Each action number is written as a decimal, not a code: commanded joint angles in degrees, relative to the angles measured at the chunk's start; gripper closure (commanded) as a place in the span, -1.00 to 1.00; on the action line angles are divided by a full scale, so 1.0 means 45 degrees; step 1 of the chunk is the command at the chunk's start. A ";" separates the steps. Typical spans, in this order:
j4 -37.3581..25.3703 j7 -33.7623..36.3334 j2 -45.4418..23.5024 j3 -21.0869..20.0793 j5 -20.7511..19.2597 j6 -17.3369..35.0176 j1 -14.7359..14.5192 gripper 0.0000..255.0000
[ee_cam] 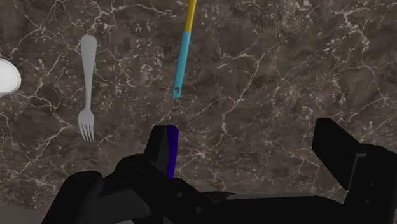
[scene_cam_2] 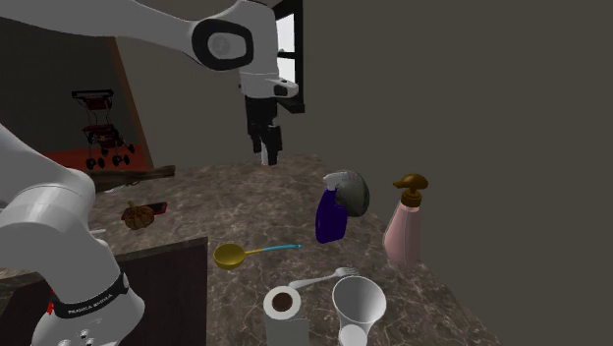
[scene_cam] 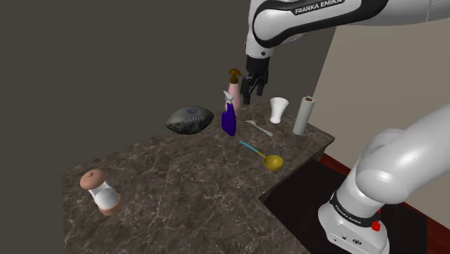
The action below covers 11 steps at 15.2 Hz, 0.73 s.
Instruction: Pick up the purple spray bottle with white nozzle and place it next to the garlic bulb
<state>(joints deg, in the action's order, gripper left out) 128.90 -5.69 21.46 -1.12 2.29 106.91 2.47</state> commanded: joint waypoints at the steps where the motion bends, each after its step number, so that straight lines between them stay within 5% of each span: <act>1: -0.0561 0.0078 -0.0976 0.0071 -0.0100 0.0513 0.0129 -1.00; 11: -0.4361 0.0657 -0.5560 0.0404 -0.0452 0.1720 0.0572 -1.00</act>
<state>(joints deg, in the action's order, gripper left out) 112.01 -2.89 -1.03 0.47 0.38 114.59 4.81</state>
